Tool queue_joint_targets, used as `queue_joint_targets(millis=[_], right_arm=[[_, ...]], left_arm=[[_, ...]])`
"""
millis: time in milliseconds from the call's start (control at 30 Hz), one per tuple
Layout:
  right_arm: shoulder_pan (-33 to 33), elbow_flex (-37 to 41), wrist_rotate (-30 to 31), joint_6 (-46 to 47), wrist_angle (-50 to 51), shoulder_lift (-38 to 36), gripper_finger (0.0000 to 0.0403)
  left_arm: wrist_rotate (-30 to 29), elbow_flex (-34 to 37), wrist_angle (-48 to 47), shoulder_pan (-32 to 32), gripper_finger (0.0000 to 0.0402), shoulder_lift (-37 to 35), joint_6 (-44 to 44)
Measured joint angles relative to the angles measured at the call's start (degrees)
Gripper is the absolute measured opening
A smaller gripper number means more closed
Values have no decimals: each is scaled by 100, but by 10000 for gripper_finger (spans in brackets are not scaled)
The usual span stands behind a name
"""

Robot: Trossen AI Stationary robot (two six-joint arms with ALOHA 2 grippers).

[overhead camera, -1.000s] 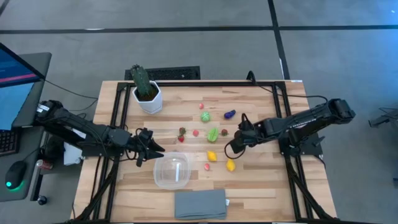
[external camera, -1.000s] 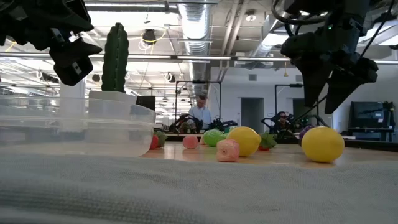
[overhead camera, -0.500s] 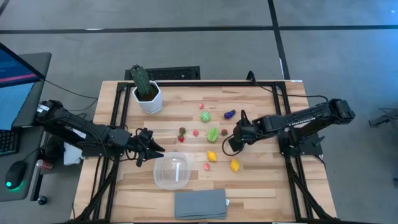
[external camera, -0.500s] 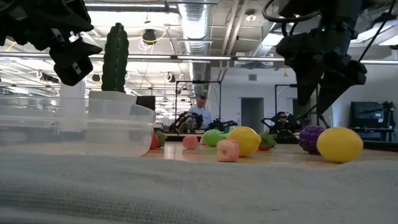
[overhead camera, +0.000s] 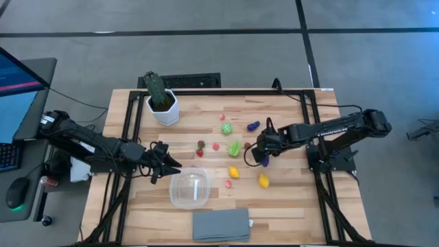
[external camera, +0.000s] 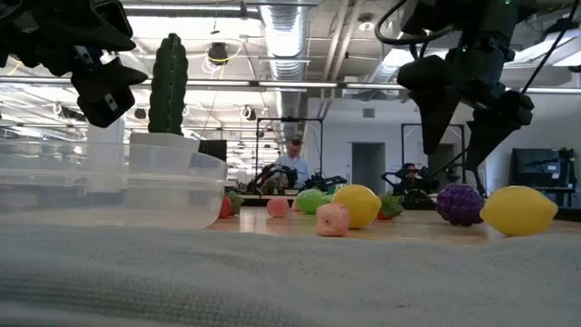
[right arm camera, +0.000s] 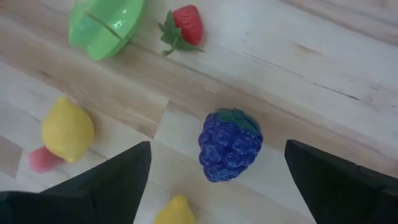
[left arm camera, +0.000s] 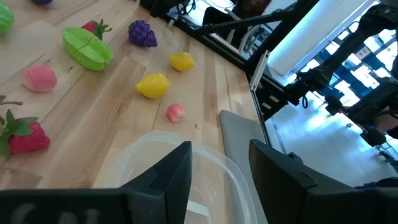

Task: Pick and placing Produce into tupperware
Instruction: Put the grapes into the transparent bin

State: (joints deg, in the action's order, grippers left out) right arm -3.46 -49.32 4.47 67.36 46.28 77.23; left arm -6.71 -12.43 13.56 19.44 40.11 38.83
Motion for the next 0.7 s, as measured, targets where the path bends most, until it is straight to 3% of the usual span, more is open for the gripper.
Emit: queue_joint_targets(millis=[400, 700], right_arm=[[-26, 4, -312, -125, 16, 756, 377], [14, 4, -267, -139, -39, 837, 377]], left_arm=[[-14, 0, -64, 1, 149, -1, 0], [-14, 2, -105, -1, 149, -1, -10]])
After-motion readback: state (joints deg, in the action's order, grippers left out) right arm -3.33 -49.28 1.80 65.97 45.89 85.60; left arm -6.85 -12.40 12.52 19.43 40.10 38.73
